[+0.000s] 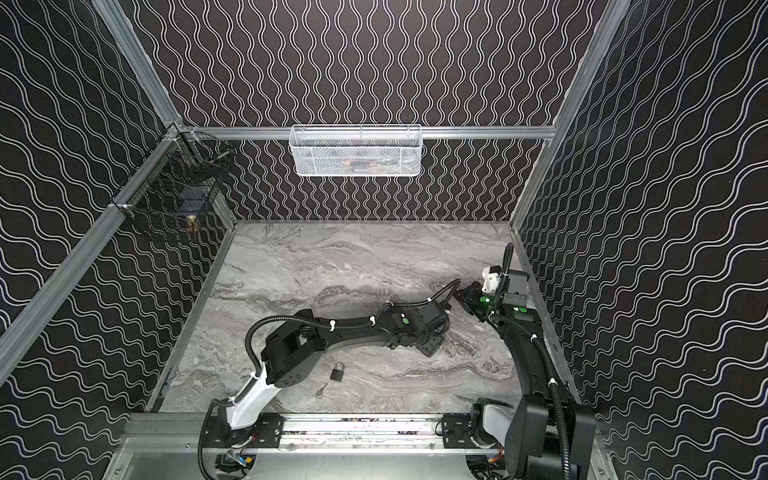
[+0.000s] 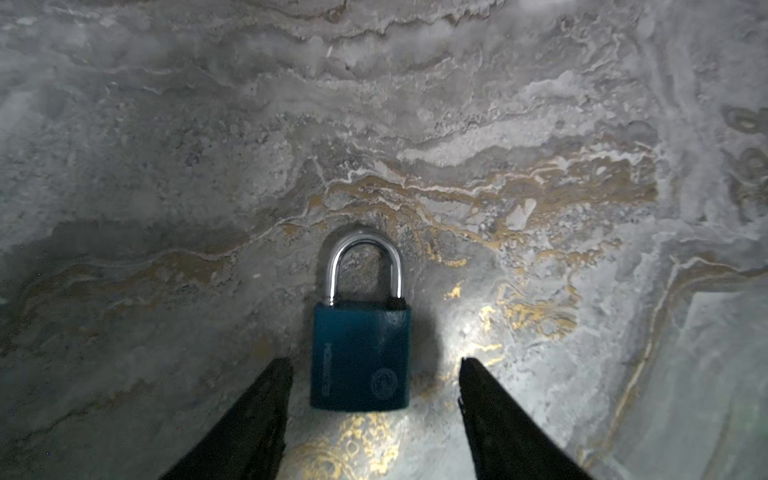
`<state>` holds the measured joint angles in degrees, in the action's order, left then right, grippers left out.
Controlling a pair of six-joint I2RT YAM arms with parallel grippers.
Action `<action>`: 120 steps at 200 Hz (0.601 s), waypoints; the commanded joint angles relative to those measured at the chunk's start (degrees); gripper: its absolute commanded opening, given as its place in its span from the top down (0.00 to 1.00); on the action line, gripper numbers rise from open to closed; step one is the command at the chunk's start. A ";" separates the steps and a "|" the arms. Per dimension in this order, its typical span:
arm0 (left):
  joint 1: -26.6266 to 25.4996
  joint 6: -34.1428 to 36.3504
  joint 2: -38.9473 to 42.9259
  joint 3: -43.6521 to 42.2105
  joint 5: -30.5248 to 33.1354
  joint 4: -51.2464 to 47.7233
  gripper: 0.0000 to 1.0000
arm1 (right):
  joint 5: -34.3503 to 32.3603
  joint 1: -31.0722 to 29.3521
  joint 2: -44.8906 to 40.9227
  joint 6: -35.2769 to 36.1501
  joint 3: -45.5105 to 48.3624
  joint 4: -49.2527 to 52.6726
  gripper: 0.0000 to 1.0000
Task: Unlock with the key
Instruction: 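Grasp the blue padlock with the left gripper while the right gripper holds the key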
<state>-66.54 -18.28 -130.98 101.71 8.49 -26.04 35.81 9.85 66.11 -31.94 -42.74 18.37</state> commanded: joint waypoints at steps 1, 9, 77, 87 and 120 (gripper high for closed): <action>-0.10 -0.95 -1.55 2.25 1.74 -3.75 0.35 | 1.32 0.09 -0.01 0.11 0.11 -2.02 1.00; -0.08 -1.05 -2.31 3.07 1.81 -4.40 0.36 | 1.60 0.09 0.05 0.12 0.22 -2.11 1.00; -0.08 -2.88 -5.73 6.97 1.70 -8.16 0.53 | 2.20 0.09 -0.38 0.35 0.82 -2.29 1.00; -0.13 -3.20 -5.54 6.70 2.11 -8.56 0.55 | 2.24 0.09 -0.58 0.39 0.82 -2.16 1.00; -0.08 -3.99 -4.27 5.40 2.79 -9.67 0.62 | 2.68 0.09 -0.88 0.44 1.35 -2.44 1.00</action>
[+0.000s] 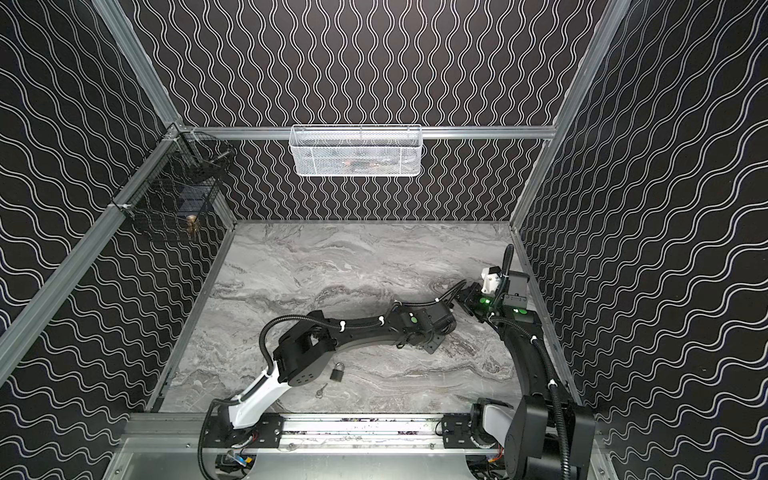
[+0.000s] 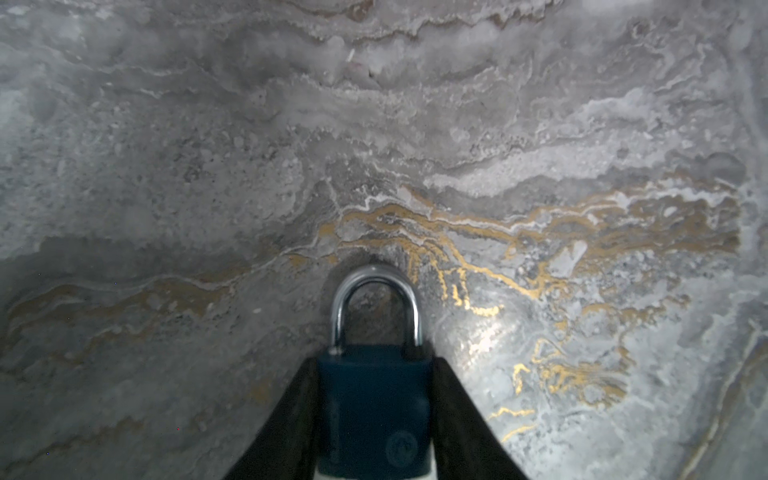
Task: Unlock with the key
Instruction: 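Grasp the blue padlock with the left gripper while the right gripper holds the key, then lift the blue padlock with the left gripper while the right gripper waits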
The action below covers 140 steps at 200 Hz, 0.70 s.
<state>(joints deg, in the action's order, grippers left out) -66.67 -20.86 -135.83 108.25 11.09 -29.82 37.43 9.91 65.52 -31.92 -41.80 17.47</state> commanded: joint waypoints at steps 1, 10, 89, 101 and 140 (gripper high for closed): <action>0.05 -1.48 0.66 -1.25 0.17 -5.87 0.62 | 1.11 0.02 -0.29 0.39 0.41 -1.56 1.00; 0.05 -2.00 1.38 -2.20 0.63 -5.92 0.65 | 1.11 0.02 -0.22 0.53 0.50 -1.48 1.00; 3.35 -12.09 14.41 -21.10 2.76 -3.02 0.68 | 2.12 -2.15 -0.82 0.51 1.95 -1.56 1.00; 4.08 -13.62 16.22 -23.80 3.31 -2.81 0.68 | 1.87 -3.29 -0.54 0.63 1.83 -1.25 1.00; 6.00 -18.83 20.46 -30.97 4.19 -1.30 0.70 | -0.43 -8.63 -0.19 0.55 1.64 -0.16 1.00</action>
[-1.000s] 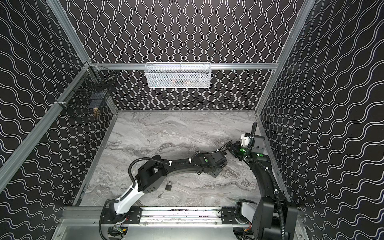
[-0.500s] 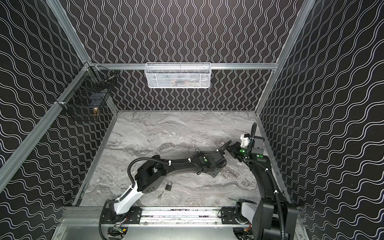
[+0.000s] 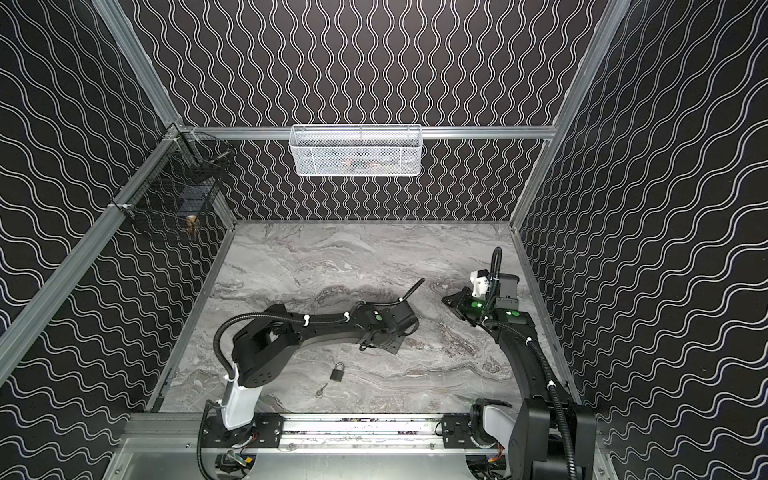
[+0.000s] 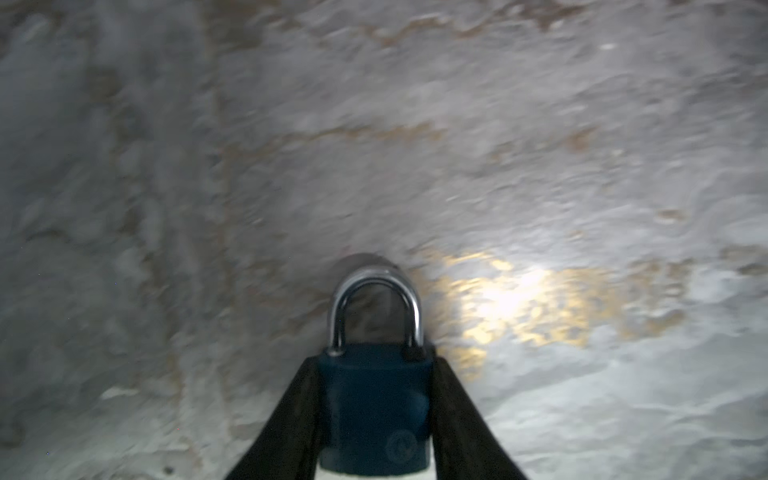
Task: Unlock with the key
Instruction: 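Lift the blue padlock with the left gripper while the right gripper waits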
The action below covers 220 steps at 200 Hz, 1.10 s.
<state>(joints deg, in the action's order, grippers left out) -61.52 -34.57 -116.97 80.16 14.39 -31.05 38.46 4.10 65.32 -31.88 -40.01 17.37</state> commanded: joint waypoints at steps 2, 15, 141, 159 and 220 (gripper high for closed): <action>0.93 -5.37 1.75 -3.14 0.90 -0.07 0.70 | -1.63 -3.18 -0.03 0.41 -0.16 0.01 1.00; 1.29 -6.53 2.56 -4.27 1.38 0.05 0.70 | -2.54 -5.49 0.07 0.26 -0.27 0.36 1.00; 1.75 -7.07 0.61 -3.48 -1.91 -0.69 0.52 | -4.01 -8.81 -0.19 1.12 -0.64 3.75 1.00; 1.75 -7.08 0.69 -3.43 -2.08 -1.01 0.51 | -3.92 -8.84 -0.07 1.37 -1.02 4.08 1.00; 1.75 -6.89 0.16 -1.36 -3.21 -5.23 0.51 | -3.61 -8.85 0.29 2.08 -1.48 5.44 1.00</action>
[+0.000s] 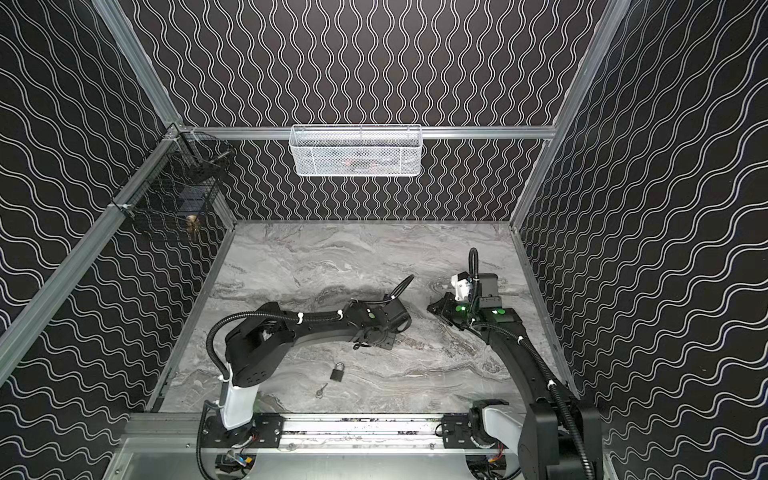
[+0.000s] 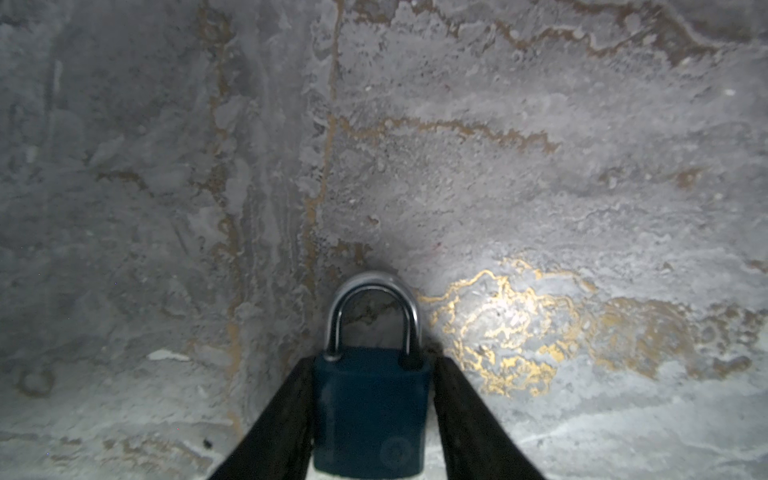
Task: Unlock with the key
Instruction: 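Lift the blue padlock with the left gripper while the right gripper waits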
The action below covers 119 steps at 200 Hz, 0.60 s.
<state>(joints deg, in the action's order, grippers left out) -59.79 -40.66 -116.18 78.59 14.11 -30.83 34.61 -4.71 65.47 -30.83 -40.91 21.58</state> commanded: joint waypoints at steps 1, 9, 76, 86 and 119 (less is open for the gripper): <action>0.02 -0.76 -0.63 0.23 -2.94 -5.55 0.52 | 0.26 -0.08 0.16 1.03 -0.58 1.24 1.00; 0.02 -0.73 -0.79 0.63 -3.03 -6.29 0.52 | 0.36 -0.12 0.14 1.03 -0.51 1.27 1.00; 0.02 -1.08 -2.43 2.57 -4.26 -8.45 0.54 | 0.19 -0.21 -0.16 1.08 -0.05 1.25 1.00; 0.02 -1.04 -2.54 2.75 -4.27 -8.61 0.55 | 0.24 -0.17 -0.17 1.16 0.01 1.39 1.00; 0.02 -1.56 -0.97 2.45 -3.05 -7.79 0.60 | 0.36 -0.37 -0.92 1.21 0.04 1.58 1.00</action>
<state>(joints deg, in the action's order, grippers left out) -59.79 -41.60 -117.58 81.67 12.38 -35.07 34.61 -4.86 65.21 -30.39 -40.95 22.85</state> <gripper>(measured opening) 0.421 0.066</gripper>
